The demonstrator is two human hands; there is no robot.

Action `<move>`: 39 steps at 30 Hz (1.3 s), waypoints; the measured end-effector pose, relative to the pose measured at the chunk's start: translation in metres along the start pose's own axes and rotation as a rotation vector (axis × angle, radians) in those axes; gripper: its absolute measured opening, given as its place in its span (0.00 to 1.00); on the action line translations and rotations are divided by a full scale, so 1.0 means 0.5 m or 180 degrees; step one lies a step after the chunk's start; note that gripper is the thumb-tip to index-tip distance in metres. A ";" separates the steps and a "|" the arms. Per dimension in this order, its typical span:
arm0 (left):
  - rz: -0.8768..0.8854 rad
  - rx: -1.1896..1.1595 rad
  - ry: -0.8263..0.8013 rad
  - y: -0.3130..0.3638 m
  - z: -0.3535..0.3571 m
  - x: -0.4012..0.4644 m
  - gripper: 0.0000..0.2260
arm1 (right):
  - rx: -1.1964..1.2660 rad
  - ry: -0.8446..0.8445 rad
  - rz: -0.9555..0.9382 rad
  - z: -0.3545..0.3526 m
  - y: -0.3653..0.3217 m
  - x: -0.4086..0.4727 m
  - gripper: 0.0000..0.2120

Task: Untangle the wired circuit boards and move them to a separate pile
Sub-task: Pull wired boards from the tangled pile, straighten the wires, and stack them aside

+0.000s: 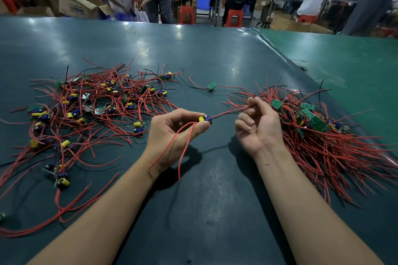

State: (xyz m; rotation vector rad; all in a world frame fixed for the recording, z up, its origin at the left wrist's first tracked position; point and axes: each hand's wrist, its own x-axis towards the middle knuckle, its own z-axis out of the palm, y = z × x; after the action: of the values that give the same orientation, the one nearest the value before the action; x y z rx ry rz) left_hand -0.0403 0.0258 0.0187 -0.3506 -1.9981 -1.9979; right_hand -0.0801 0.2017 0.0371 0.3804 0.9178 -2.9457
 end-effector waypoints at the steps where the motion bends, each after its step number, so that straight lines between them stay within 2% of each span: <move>1: -0.0019 0.0008 -0.0029 0.001 0.000 -0.001 0.07 | 0.0015 -0.0023 0.0062 -0.001 0.001 -0.001 0.23; 4: -0.0017 0.0021 -0.0049 0.002 0.002 -0.002 0.07 | 0.0043 -0.0087 0.0189 -0.005 0.007 0.000 0.28; 6: -0.0062 -0.0114 0.0163 0.003 0.002 0.002 0.07 | -0.0039 -0.0174 0.0088 -0.003 0.008 -0.002 0.24; 7: -0.0114 -0.0245 0.0322 0.003 0.000 0.006 0.07 | -0.0288 -0.0276 -0.0009 0.000 0.009 -0.004 0.23; 10: -0.0239 -0.0487 0.0647 0.001 -0.005 0.013 0.06 | -0.1483 -0.0562 -0.0071 0.006 0.032 -0.017 0.29; 12: -0.0268 -0.0399 0.0558 0.000 -0.004 0.012 0.06 | -0.1968 -0.0805 -0.0039 0.007 0.061 -0.025 0.21; 14: -0.0278 -0.0319 0.0350 -0.001 -0.004 0.009 0.07 | -0.2077 -0.0949 -0.0061 0.009 0.078 -0.031 0.09; 19: -0.0291 -0.0280 0.0070 -0.002 -0.005 0.009 0.06 | -0.2212 -0.0767 -0.0267 0.004 0.065 -0.023 0.10; 31: -0.0266 -0.0343 0.0049 0.001 -0.003 0.004 0.08 | -0.1325 0.0084 -0.0980 0.005 0.024 0.001 0.09; 35: -0.0280 -0.0392 0.0033 0.003 -0.001 0.003 0.08 | -0.0974 0.0271 -0.0948 0.003 0.011 0.004 0.10; 39: -0.0251 -0.0419 -0.0036 0.002 -0.003 0.001 0.10 | -0.0707 0.0351 -0.0640 0.002 0.015 0.008 0.16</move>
State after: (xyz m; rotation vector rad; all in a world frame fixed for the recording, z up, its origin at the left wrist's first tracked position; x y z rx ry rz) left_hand -0.0404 0.0243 0.0198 -0.3171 -1.9197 -2.1869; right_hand -0.0835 0.1951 0.0329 0.4689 1.3572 -2.9760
